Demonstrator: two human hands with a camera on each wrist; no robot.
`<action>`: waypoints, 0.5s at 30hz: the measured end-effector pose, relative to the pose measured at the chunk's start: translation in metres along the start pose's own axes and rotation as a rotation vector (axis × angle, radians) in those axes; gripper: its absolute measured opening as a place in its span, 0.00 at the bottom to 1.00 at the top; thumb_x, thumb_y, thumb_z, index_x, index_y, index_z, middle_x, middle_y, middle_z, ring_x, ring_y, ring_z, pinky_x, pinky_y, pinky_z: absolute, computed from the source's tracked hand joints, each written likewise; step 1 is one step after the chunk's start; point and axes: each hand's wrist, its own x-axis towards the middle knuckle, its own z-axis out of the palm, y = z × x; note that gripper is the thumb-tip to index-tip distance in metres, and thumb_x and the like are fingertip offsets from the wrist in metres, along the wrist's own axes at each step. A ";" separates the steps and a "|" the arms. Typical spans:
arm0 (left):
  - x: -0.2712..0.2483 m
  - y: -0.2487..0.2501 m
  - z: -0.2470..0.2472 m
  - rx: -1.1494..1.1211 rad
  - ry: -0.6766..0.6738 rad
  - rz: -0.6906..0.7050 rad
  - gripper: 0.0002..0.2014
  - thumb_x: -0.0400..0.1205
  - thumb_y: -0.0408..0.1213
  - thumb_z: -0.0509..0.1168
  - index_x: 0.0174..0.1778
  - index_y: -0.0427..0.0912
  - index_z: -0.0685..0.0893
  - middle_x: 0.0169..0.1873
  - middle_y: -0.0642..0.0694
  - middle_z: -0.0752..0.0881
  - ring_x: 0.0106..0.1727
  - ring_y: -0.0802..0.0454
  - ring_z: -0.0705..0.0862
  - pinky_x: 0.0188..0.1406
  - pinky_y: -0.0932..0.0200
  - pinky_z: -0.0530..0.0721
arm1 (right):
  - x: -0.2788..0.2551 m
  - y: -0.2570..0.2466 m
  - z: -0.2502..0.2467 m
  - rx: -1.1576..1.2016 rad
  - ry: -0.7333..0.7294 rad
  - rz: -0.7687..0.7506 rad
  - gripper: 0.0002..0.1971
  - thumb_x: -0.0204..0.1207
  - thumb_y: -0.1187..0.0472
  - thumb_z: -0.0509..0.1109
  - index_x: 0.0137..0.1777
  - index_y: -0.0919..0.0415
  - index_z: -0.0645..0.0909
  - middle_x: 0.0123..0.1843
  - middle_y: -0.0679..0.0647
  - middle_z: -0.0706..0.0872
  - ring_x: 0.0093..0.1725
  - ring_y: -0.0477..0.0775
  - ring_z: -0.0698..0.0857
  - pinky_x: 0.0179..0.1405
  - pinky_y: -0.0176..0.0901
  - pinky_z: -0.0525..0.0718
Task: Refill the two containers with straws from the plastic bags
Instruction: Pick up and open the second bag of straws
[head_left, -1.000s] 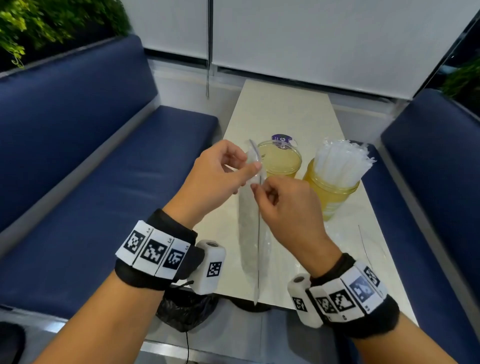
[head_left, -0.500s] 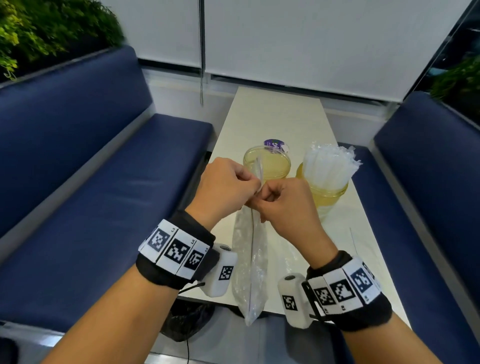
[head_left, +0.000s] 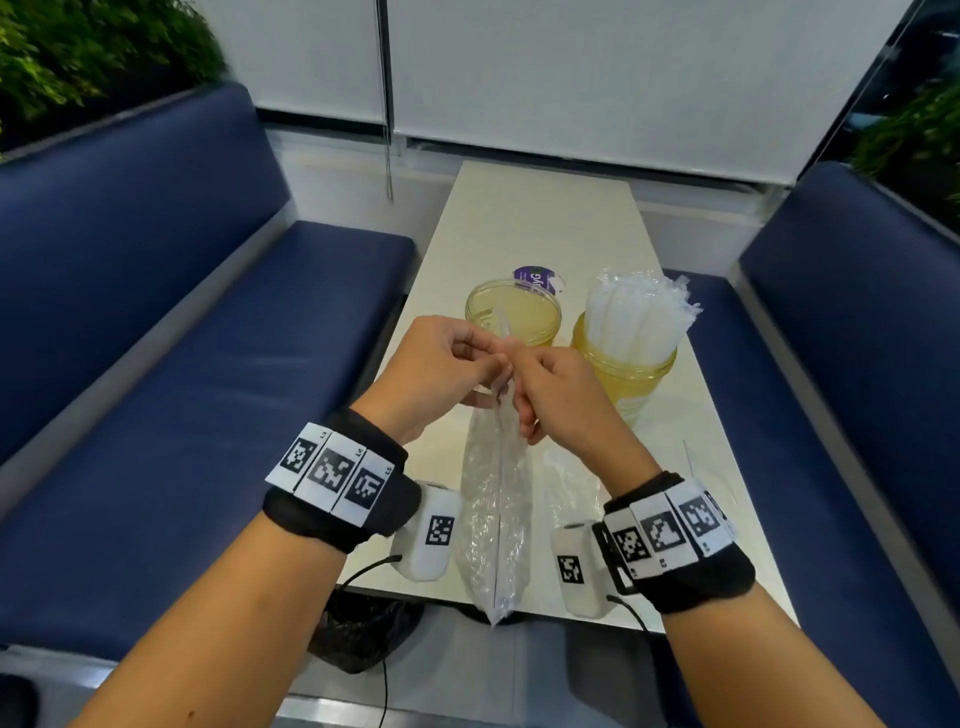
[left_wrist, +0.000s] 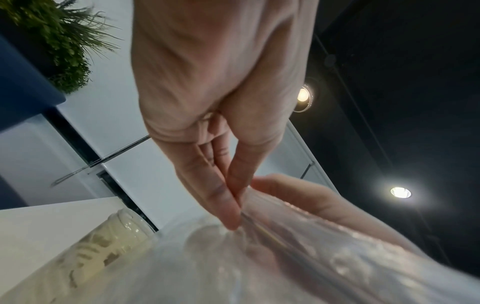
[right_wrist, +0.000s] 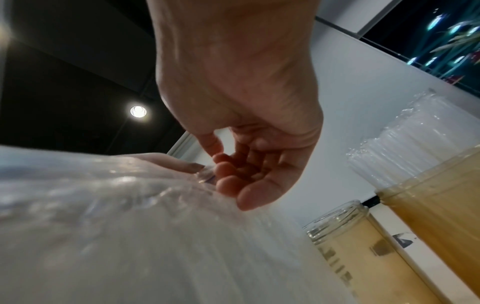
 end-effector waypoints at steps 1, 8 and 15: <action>0.000 0.000 0.001 -0.009 0.007 0.004 0.05 0.81 0.26 0.72 0.51 0.32 0.91 0.38 0.33 0.92 0.37 0.46 0.92 0.40 0.53 0.93 | 0.002 0.000 -0.002 -0.025 -0.001 0.010 0.24 0.86 0.45 0.64 0.35 0.63 0.82 0.21 0.53 0.80 0.21 0.54 0.83 0.27 0.52 0.87; 0.003 -0.003 0.010 0.091 0.155 0.024 0.08 0.76 0.22 0.73 0.47 0.36 0.87 0.35 0.34 0.91 0.32 0.47 0.91 0.38 0.53 0.93 | 0.008 -0.003 -0.008 -0.501 -0.027 -0.148 0.22 0.89 0.54 0.56 0.30 0.52 0.69 0.27 0.53 0.81 0.32 0.60 0.91 0.36 0.59 0.87; 0.006 0.001 0.021 0.379 0.233 0.155 0.12 0.77 0.23 0.69 0.34 0.45 0.88 0.30 0.47 0.89 0.34 0.47 0.90 0.43 0.45 0.92 | 0.012 -0.008 -0.007 -0.607 0.008 -0.113 0.21 0.88 0.53 0.55 0.31 0.54 0.71 0.33 0.59 0.87 0.35 0.61 0.90 0.42 0.61 0.89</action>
